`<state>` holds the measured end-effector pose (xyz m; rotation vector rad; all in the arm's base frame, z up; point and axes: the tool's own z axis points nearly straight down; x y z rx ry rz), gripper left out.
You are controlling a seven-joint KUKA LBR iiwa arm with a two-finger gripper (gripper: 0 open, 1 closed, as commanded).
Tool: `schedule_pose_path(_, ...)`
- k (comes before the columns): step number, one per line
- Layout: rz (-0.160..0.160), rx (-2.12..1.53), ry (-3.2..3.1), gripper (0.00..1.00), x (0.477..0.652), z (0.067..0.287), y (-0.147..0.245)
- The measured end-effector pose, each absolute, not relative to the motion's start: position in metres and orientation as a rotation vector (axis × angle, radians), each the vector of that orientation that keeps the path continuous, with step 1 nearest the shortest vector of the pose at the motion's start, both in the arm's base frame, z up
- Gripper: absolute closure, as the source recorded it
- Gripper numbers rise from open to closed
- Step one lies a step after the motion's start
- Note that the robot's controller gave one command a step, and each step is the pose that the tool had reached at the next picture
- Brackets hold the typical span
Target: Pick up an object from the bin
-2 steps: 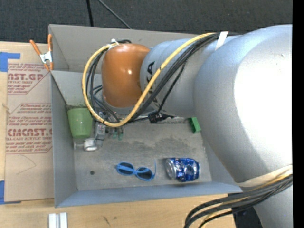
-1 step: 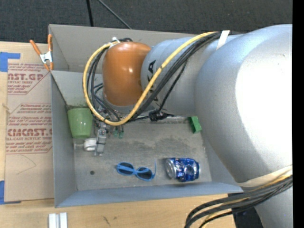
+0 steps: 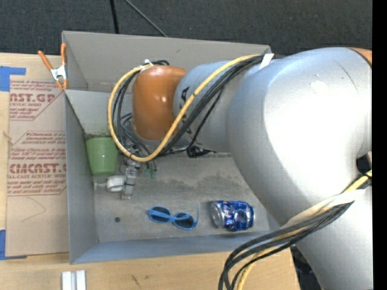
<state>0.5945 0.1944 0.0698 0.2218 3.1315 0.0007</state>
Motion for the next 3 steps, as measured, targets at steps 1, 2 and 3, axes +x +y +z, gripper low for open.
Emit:
schedule_pose_path(1,-0.025,0.177,3.137,0.00,0.567,0.070,0.225)
schedule_pose_path(2,-0.002,0.162,3.135,1.00,0.566,0.071,0.232)
schedule_pose_path(3,0.006,0.092,3.131,1.00,0.544,0.212,0.239)
